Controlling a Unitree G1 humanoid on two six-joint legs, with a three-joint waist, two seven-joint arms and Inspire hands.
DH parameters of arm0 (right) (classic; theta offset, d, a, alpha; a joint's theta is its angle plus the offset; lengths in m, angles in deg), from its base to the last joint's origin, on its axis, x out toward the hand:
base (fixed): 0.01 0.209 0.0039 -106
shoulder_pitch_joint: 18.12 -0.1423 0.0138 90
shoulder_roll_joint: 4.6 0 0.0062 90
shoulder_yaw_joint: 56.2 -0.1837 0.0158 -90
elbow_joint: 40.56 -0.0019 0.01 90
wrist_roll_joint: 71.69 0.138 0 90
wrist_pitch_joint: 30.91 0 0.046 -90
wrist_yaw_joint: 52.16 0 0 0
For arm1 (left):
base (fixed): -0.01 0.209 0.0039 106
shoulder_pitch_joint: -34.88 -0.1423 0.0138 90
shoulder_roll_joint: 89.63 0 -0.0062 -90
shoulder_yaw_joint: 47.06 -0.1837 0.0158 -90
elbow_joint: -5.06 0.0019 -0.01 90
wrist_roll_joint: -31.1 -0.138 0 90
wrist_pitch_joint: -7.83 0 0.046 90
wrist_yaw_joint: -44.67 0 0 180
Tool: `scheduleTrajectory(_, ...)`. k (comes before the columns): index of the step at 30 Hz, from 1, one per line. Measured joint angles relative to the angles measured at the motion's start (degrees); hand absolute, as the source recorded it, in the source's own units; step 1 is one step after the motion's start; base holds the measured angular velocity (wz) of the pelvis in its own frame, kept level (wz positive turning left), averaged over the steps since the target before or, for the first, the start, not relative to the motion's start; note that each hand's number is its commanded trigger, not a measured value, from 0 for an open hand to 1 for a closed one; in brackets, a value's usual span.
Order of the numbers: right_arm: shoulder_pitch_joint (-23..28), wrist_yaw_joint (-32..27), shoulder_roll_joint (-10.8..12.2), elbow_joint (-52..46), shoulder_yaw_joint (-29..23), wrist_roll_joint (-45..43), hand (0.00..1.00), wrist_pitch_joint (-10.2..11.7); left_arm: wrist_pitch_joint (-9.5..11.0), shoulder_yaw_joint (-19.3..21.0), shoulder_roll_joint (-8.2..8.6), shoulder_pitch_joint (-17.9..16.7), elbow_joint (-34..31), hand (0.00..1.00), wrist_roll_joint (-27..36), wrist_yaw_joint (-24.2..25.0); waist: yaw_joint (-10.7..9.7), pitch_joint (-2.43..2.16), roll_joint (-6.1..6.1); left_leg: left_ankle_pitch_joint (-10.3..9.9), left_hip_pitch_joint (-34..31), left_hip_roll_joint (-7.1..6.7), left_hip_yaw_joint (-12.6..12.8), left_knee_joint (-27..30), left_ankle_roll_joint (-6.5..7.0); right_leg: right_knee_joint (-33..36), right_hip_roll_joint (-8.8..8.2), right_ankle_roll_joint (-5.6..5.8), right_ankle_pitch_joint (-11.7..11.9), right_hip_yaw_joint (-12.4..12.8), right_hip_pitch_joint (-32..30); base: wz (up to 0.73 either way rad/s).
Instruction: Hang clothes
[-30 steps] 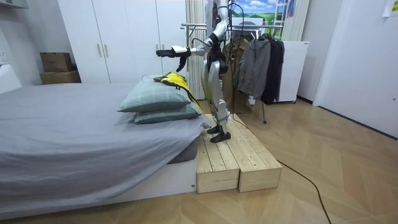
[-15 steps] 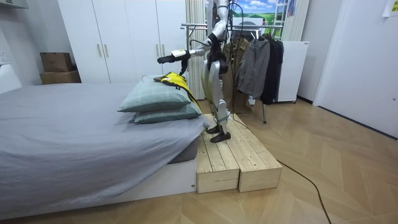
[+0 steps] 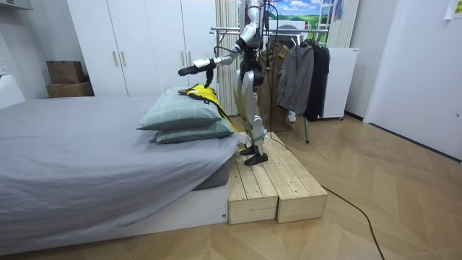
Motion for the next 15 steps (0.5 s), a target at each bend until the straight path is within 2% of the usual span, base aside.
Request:
scheduleTrajectory(7, 0.0, 0.6, 0.1, -0.1, 0.0, -0.1, 0.0, 0.0, 0.0, 0.0, 0.0, 1.6, 1.1, 0.0, 2.3, 3.5, -0.1, -0.07, -0.39, 0.0, -0.1, 0.2, 0.4, -0.4, 0.0, 1.0, 0.12, 0.0, 0.0, 0.9, -1.1, -0.07)
scheduleTrajectory(11, 0.0, 0.6, 0.1, -0.3, 0.0, -2.2, 0.0, 0.0, -0.1, -0.1, 0.0, 1.8, 1.5, 0.0, 2.4, 6.2, -0.7, -0.69, -1.37, 0.0, -0.5, 0.65, 0.9, -0.3, -0.02, 2.3, 0.4, -0.02, 0.1, 0.8, -1.9, 0.0)
scheduleTrajectory(15, 0.0, 0.5, 0.1, -0.9, -0.1, -3.7, 0.0, 0.0, 0.0, -0.1, 0.01, 1.8, 1.7, 0.0, 4.9, 7.5, -1.2, -0.75, -1.39, 0.0, -0.6, 0.69, 0.9, -0.3, -0.02, 2.2, 0.4, -0.04, 0.1, 0.7, -1.9, 0.0)
